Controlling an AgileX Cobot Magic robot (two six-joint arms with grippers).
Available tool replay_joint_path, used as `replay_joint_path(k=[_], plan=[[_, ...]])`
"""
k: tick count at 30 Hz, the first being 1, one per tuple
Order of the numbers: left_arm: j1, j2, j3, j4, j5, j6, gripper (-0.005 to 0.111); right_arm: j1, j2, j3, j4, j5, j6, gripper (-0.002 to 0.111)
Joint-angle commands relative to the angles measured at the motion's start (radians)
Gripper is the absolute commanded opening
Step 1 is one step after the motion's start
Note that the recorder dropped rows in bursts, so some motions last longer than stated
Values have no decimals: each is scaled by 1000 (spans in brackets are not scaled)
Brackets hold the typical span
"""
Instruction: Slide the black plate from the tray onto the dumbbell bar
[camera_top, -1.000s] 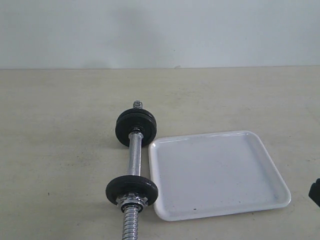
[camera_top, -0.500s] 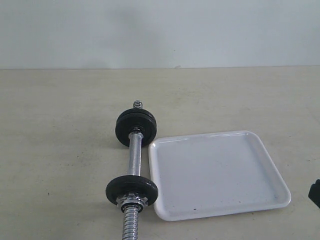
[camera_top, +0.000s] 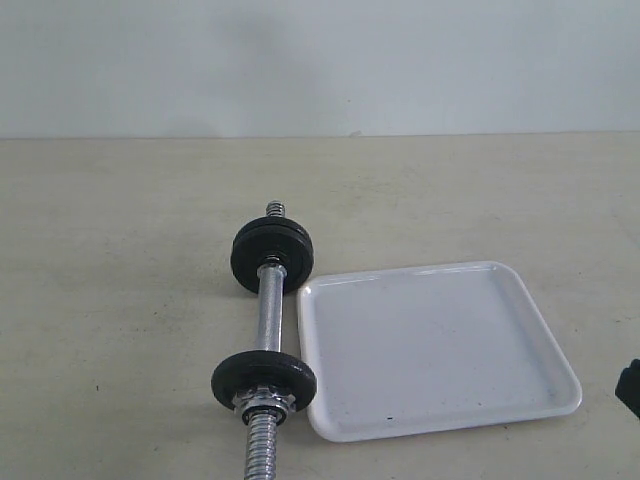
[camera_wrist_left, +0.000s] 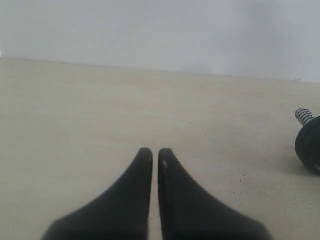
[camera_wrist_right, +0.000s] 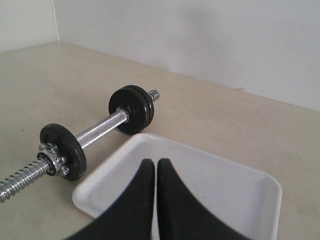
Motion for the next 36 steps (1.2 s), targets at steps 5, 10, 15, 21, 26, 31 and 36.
replay_joint_path(k=[5, 10, 15, 21, 26, 31, 36], plan=[[2, -2, 4, -8, 6, 6, 4, -3, -4, -1, 3, -10, 6, 0], [2, -2, 4, -8, 6, 30, 4, -3, -4, -1, 3, -10, 9, 0], [2, -2, 4, -8, 6, 34, 4, -3, -4, -1, 3, -10, 9, 0], [2, -2, 4, -8, 6, 34, 4, -59, -4, -1, 5, -10, 9, 0], [2, -2, 4, -8, 6, 37, 4, -142, -4, -1, 5, -10, 9, 0], [2, -2, 4, -8, 6, 42, 4, -291, -4, -1, 5, -10, 9, 0], [2, -2, 4, -8, 6, 42, 4, -450, -4, -1, 5, -10, 10, 0]])
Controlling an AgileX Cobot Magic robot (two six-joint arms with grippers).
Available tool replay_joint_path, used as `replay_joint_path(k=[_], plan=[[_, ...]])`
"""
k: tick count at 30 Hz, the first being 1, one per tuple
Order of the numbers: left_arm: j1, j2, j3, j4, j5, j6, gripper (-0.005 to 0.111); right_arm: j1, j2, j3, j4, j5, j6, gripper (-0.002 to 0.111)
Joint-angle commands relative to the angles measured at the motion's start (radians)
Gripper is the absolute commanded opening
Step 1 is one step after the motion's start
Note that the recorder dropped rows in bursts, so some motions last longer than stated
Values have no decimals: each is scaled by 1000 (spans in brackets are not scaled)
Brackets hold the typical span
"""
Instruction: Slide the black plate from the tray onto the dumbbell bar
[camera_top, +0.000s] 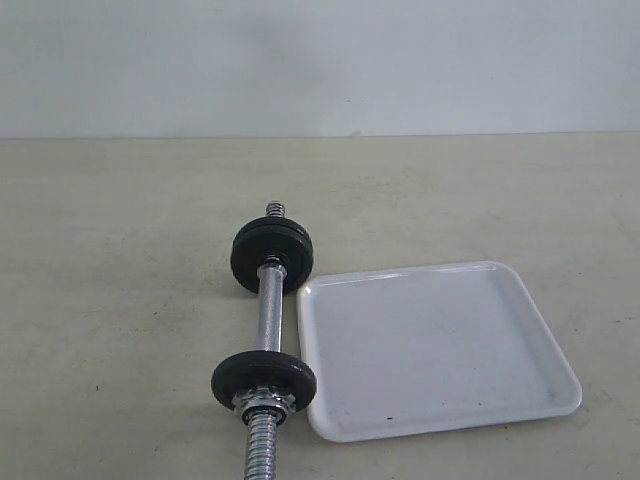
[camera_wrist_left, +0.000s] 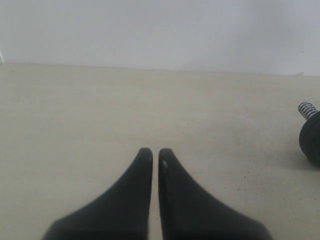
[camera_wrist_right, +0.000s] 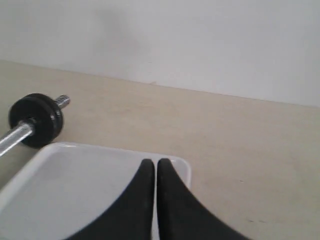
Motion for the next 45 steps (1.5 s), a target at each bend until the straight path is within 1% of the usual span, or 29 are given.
replay_joint_path(k=[1, 6, 9, 24, 28, 45], plan=[[2, -2, 4, -8, 4, 7, 4, -139, -4, -1, 2, -10, 5, 0], [2, -2, 4, -8, 4, 7, 4, -254, -4, -1, 2, -10, 5, 0], [2, -2, 4, -8, 4, 9, 4, -288, -4, -1, 2, -10, 5, 0], [2, -2, 4, -8, 6, 9, 4, -290, -4, -1, 2, -3, 5, 0], [2, -2, 4, -8, 6, 9, 4, -290, -4, -1, 2, 159, 5, 0], [2, -2, 4, -8, 4, 9, 4, -290, -4, -1, 13, 160, 9, 0]])
